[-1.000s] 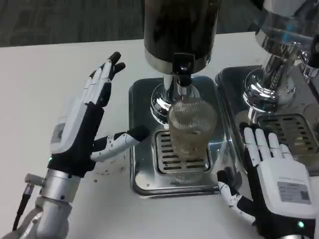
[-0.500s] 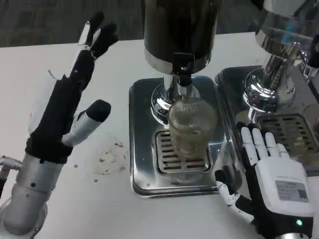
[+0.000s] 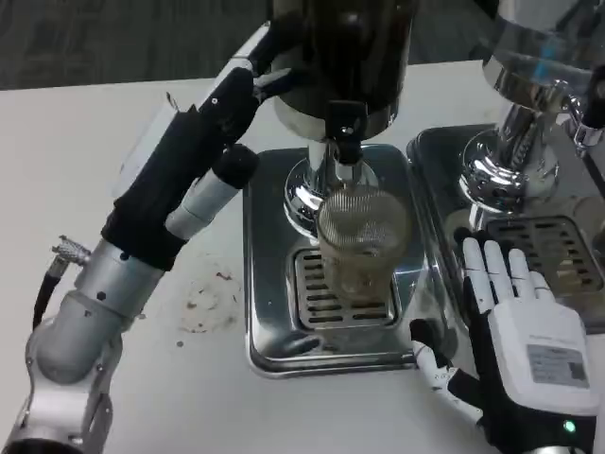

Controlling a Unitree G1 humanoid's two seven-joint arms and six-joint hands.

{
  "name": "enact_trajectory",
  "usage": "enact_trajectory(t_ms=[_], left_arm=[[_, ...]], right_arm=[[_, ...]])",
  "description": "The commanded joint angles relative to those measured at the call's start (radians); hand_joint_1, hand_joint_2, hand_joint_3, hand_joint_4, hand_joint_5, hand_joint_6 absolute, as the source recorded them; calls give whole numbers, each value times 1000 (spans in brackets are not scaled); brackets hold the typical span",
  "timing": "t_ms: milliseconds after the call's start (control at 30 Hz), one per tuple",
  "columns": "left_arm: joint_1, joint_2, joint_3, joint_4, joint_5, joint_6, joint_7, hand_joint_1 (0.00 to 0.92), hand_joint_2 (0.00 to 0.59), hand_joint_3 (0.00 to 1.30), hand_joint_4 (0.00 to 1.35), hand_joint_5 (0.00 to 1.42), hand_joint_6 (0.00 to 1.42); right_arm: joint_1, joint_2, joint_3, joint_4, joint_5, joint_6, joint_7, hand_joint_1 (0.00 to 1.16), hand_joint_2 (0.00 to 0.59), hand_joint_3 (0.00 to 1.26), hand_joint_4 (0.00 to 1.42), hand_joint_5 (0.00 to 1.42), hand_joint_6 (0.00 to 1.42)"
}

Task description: Grasp the cup under the faucet to collect the drink, then remove the cup.

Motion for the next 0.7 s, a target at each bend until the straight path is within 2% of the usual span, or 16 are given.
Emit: enact_trajectory(t_ms=[33, 367, 533, 700], left_arm=[[-41, -25, 20, 47, 37, -5, -40, 0, 82, 130, 3, 231, 168], [-87, -49, 18, 122, 175, -65, -27, 0, 90, 174, 64, 285, 212], [-60, -58, 14, 109, 211, -95, -20, 0, 92, 208, 87, 310, 234], [-6, -42, 11, 81, 250, -121, 5, 0, 96, 236, 124, 347, 284]], right_arm=[[16, 10, -1, -1, 5, 7, -21, 305, 408, 0, 0, 0, 96], [34, 22, 0, -31, -2, 11, -29, 305, 408, 0, 0, 0, 96], [35, 22, -4, -26, 2, 9, -26, 305, 408, 0, 0, 0, 96], [25, 19, -4, -16, 10, 3, -16, 305, 408, 0, 0, 0, 96]])
